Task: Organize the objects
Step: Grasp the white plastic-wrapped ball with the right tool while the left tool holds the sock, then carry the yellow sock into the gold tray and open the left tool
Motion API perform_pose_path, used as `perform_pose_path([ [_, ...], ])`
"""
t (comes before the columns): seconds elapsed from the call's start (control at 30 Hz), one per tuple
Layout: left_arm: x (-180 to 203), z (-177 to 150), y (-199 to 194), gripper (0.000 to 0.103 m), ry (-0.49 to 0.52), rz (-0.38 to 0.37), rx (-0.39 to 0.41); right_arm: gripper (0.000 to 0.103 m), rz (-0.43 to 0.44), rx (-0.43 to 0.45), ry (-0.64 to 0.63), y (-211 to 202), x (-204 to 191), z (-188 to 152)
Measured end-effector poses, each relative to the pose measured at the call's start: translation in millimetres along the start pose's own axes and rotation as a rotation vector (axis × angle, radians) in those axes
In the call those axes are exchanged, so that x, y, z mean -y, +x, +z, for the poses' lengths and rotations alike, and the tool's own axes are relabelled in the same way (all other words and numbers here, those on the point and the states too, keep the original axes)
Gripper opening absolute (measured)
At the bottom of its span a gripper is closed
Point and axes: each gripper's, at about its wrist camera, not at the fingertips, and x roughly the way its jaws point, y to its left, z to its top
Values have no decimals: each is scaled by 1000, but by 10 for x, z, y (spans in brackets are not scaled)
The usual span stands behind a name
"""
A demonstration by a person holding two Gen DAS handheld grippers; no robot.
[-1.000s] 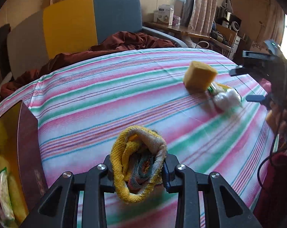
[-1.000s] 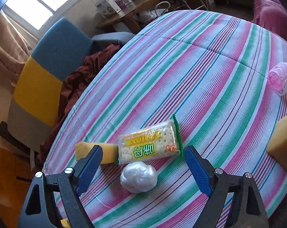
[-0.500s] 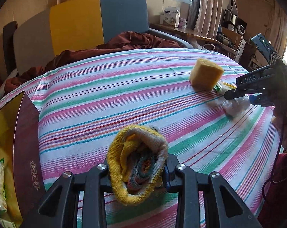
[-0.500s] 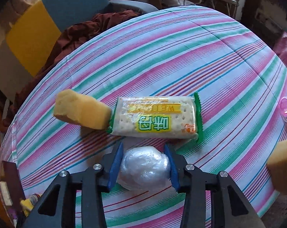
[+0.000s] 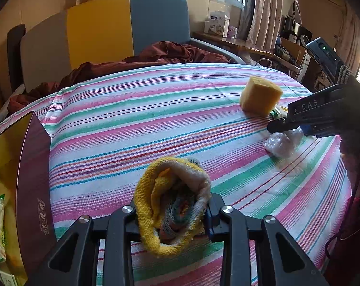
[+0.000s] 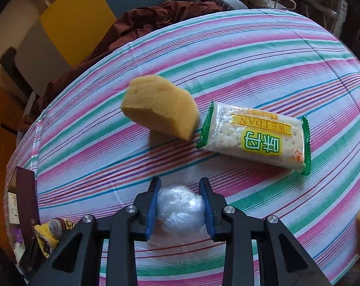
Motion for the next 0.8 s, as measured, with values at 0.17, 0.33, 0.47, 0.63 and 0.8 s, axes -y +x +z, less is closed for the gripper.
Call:
perform_pose_path([
  [0.17,18,-10,-15,33,12,11,2,35,4,-2,3,22,-23,25],
  [0.33,18,-23,-42,33,17,22,0,36,3,-3,4,32,-26,20],
  [0.47,13,-58,-118,32,15,35,-2,39,-2,-8,-12,24,-48,-9],
  [0.63,-26,-85,-309,30,5,39,6,34,-6,-2,-76,38,-178,-39],
  [0.8,-83,-110,-535,30,3,47,33,33,46,22,-196,40,-467,-115],
])
